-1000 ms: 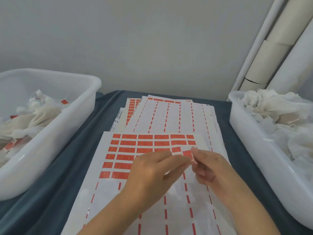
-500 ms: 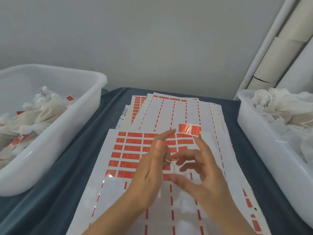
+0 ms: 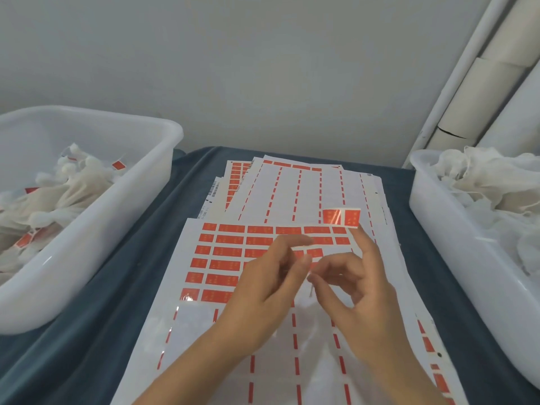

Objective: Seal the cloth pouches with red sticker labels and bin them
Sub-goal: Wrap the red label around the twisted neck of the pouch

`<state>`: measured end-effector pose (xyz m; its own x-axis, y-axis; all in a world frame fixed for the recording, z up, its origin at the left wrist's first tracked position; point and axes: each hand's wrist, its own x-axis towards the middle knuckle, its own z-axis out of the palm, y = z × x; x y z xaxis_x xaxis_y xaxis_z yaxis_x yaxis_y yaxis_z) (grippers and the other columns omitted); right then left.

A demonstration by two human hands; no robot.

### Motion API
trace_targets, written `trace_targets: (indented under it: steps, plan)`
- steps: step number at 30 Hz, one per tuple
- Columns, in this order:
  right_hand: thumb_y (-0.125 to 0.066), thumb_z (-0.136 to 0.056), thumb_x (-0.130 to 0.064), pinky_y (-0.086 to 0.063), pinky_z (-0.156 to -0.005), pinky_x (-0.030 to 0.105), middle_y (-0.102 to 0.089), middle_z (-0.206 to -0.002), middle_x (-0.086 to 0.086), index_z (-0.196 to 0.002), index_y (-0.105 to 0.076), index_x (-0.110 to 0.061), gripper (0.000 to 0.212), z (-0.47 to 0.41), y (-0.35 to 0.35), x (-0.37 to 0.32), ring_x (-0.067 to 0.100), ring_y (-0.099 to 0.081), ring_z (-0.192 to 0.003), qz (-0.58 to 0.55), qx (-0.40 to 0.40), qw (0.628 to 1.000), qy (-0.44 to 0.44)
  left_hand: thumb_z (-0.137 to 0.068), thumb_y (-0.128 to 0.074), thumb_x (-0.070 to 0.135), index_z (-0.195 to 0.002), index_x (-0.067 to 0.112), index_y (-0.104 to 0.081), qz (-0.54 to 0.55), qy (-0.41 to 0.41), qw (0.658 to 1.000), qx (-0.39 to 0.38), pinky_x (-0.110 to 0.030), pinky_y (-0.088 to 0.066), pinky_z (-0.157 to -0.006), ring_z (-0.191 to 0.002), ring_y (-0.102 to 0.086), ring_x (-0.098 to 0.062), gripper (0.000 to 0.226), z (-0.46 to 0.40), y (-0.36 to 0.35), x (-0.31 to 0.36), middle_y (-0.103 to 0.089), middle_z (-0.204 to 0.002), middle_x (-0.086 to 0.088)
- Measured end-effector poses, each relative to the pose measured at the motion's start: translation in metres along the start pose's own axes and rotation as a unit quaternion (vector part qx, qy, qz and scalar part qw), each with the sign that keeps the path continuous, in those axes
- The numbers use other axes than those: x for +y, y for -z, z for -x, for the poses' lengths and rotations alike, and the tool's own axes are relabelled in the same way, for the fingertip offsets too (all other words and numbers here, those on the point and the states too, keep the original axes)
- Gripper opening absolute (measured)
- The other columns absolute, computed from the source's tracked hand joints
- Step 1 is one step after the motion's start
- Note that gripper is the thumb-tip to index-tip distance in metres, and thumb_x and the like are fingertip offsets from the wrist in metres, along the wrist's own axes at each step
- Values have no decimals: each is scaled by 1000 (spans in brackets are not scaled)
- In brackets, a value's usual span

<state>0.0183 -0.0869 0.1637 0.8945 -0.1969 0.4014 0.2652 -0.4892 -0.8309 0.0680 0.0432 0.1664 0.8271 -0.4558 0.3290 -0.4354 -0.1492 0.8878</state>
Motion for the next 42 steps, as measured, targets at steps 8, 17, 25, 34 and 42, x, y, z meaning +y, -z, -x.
trace_targets:
  steps: [8,17,25,34,42]
  plan:
    - [-64,-69,-37,-42,-80,0,-62,-92,-29,-122,-36,-40,60,-3,12,7,-7,-61,-93,38,26,999,20,-83,-63,28,-71,44,-57,-59,26,998,-23,0,-41,-65,-80,-55,11,21,-7,5,-5,-59,-79,32]
    - [-63,-71,-37,-36,-69,-9,-52,-92,-37,-118,-36,-45,55,-8,23,5,-26,-51,-90,98,94,991,-7,-79,-68,28,-65,30,-67,78,167,981,63,-16,-44,-64,-70,-59,8,15,-12,9,-3,-66,-68,20]
    - [-61,-66,-48,-41,-62,-3,-59,-105,-36,-91,-68,-34,29,-4,19,-10,-19,-54,-97,-160,-20,977,-138,-79,-67,29,-68,31,-68,66,143,987,29,-3,-44,-55,-74,-59,7,11,-9,8,-3,-65,-70,20]
    - [-60,-70,-39,-42,-61,-2,-68,-87,-25,-87,-64,-24,23,-2,12,1,-9,-62,-85,-140,-24,978,-154,-79,-67,29,-63,48,-65,47,108,993,6,2,-39,-58,-73,-58,8,25,-7,6,2,-65,-69,21]
    - [-61,-69,-38,-44,-64,1,-67,-91,-26,-87,-64,-26,22,-3,12,1,-9,-62,-87,-113,3,983,-141,-78,-68,28,-59,43,-65,49,112,993,4,2,-40,-56,-72,-59,7,25,-7,5,4,-65,-67,20]
